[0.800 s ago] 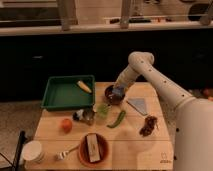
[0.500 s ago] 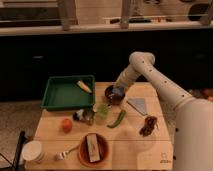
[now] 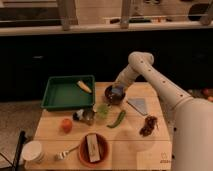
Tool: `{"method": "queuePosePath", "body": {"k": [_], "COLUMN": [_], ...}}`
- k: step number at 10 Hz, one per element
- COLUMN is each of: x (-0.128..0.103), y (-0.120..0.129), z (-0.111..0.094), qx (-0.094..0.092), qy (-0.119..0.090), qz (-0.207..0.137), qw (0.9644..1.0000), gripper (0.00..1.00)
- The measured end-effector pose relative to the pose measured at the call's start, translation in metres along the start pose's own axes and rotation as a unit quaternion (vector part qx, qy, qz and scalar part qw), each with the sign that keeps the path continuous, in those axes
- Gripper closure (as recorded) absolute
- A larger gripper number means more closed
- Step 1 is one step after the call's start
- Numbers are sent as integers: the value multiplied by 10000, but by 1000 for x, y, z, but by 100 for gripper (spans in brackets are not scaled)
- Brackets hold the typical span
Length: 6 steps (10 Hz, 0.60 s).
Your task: Place sponge in purple bowl
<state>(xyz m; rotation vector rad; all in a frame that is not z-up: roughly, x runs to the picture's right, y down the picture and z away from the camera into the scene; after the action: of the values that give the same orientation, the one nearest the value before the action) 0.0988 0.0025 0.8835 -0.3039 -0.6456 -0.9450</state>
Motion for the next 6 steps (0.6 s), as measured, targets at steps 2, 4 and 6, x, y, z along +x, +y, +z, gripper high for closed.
{"method": "queuePosePath", "body": {"k": [2,4,6], "x": [1,0,1], "y": [2,0,1], "z": [-1,1,0], "qx": [1,5,17], "qy": [2,-6,10], "qz": [16,0,0], "qw": [10000,10000,10000], "gripper": [34,20,20]}}
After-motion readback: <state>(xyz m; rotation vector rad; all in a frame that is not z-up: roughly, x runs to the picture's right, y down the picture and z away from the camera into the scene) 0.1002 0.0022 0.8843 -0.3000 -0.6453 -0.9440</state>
